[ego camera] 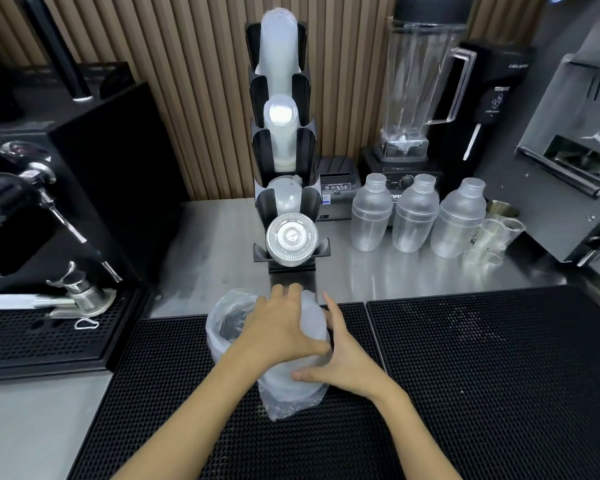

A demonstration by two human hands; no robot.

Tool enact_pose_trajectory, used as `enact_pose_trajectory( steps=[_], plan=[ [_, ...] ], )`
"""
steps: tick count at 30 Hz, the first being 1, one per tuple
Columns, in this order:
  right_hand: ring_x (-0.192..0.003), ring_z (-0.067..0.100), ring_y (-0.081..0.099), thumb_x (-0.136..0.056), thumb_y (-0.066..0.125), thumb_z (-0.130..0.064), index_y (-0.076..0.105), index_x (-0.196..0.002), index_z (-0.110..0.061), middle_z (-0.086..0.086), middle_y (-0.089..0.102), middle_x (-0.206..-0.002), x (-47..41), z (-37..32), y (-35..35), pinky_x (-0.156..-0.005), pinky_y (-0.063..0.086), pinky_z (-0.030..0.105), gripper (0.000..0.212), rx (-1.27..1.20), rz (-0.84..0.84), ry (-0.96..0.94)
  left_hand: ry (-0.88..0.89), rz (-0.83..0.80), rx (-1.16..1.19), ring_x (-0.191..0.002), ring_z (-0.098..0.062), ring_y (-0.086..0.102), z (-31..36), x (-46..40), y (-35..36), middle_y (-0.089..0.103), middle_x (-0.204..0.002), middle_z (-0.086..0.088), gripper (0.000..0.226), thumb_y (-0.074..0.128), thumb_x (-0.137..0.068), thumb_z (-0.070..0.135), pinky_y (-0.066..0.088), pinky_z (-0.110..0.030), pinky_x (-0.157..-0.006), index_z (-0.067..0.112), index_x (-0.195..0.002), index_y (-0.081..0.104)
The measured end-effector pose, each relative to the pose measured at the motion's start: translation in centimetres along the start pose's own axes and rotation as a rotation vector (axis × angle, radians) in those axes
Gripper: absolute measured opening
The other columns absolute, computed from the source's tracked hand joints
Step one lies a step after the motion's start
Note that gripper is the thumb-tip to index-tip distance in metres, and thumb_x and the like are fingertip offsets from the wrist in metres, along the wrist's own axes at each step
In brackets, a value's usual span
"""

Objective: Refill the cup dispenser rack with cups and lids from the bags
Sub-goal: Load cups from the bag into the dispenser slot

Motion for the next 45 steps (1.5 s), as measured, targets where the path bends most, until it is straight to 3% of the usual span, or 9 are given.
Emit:
enact_pose_trajectory(
  steps=[5, 10, 15, 19, 22, 30, 37, 41, 45],
  plan=[
    [-0.132, 0.009, 0.037, -0.048, 0.086, -0.051, -0.013, -0.132, -0.060, -0.020, 0.025, -0.147, -0.1, -0.1, -0.2, -0.110, 0.036, 0.038, 0.130, -0.002, 0.013, 0.007, -0.018, 0.001, 0.078, -0.114, -0.026, 0.047, -0.5, -0.1, -0.7, 0.044, -0.122, 0.001, 0.088, 0.071, -0.058, 0.057, 0.045, -0.039, -0.094, 0.024, -0.131, 0.032],
    [-0.135, -0.001, 0.026, -0.052, 0.087, -0.037, -0.007, -0.141, -0.044, -0.014, 0.024, -0.148, -0.1, -0.9, -0.6, -0.110, 0.029, 0.021, 0.130, -0.111, 0.005, -0.010, -0.014, 0.044, 0.197, -0.119, -0.023, 0.046, -0.5, 0.3, -2.7, 0.045, -0.125, 0.003, 0.083, 0.074, -0.060, 0.054, 0.041, -0.031, -0.096, 0.030, -0.129, 0.034],
    [-0.134, 0.000, 0.029, -0.064, 0.072, -0.057, 0.003, -0.142, -0.040, -0.009, 0.032, -0.143, -1.7, -5.9, -5.3, -0.105, 0.025, 0.013, 0.106, -0.164, 0.220, -0.149, 0.022, 0.260, 0.317, -0.119, -0.014, 0.042, -0.4, 0.2, -10.8, 0.043, -0.131, 0.007, 0.085, 0.079, -0.060, 0.049, 0.033, -0.023, -0.089, 0.031, -0.132, 0.037],
    [-0.121, 0.007, 0.045, -0.075, 0.066, -0.043, 0.025, -0.141, -0.030, -0.002, 0.049, -0.125, -3.8, -10.3, -10.3, -0.104, 0.035, 0.027, 0.078, -0.093, 0.527, -0.276, 0.049, 0.500, 0.277, -0.121, -0.020, 0.044, 0.1, -2.4, -18.5, 0.043, -0.132, 0.003, 0.083, 0.079, -0.062, 0.049, 0.031, -0.024, -0.087, 0.027, -0.131, 0.038],
    [-0.112, 0.008, 0.052, -0.080, 0.066, -0.036, 0.038, -0.135, -0.027, -0.003, 0.057, -0.116, -5.4, -12.8, -12.4, -0.098, 0.040, 0.026, 0.063, -0.080, 0.628, -0.334, 0.089, 0.604, 0.177, -0.117, -0.029, 0.047, 0.8, -6.2, -21.8, 0.045, -0.130, -0.004, 0.087, 0.078, -0.061, 0.050, 0.040, -0.034, -0.092, 0.021, -0.131, 0.038],
    [-0.108, 0.004, 0.053, -0.085, 0.062, -0.030, 0.047, -0.125, -0.028, -0.012, 0.058, -0.108, -9.5, -14.9, -13.7, -0.093, 0.041, 0.023, 0.043, 0.012, 0.614, -0.364, 0.080, 0.481, -0.030, -0.092, -0.033, 0.057, 2.5, -15.5, -20.5, 0.051, -0.103, -0.010, 0.078, 0.078, -0.057, 0.051, 0.045, -0.036, -0.063, 0.009, -0.109, 0.036],
    [-0.107, 0.006, 0.053, -0.083, 0.064, -0.027, 0.052, -0.122, -0.025, -0.008, 0.060, -0.109, -10.3, -13.7, -14.2, -0.097, 0.043, 0.032, 0.041, -0.034, 0.637, -0.321, 0.003, 0.298, -0.010, -0.106, -0.037, 0.052, 0.3, -19.3, -17.2, 0.049, -0.120, -0.013, 0.099, 0.079, -0.065, 0.042, 0.046, -0.040, -0.076, 0.006, -0.133, 0.018],
    [-0.107, 0.003, 0.054, -0.084, 0.064, -0.026, 0.053, -0.120, -0.024, -0.008, 0.061, -0.108, -10.5, -13.1, -14.6, -0.096, 0.044, 0.031, 0.038, -0.053, 0.647, -0.317, -0.018, 0.143, -0.166, -0.120, -0.042, 0.038, 0.1, -21.6, -14.9, 0.024, -0.140, -0.017, 0.103, 0.072, -0.076, 0.043, 0.041, -0.044, -0.095, 0.002, -0.141, 0.004],
    [-0.103, 0.003, 0.056, -0.083, 0.065, -0.023, 0.056, -0.115, -0.024, -0.008, 0.063, -0.103, -11.0, -12.2, -15.2, -0.095, 0.045, 0.032, 0.033, -0.071, 0.653, -0.302, -0.057, 0.089, -0.243, -0.125, -0.044, 0.031, -1.6, -24.3, -13.3, 0.015, -0.143, -0.026, 0.102, 0.063, -0.078, 0.057, 0.038, -0.047, -0.102, -0.004, -0.139, 0.010]
  ],
)
Point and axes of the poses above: each hand's wrist, its own x-axis away from the middle knuckle, its own y-axis out of the palm, z = x × y, the point moved 10 cm from there along -x, towards the middle knuckle
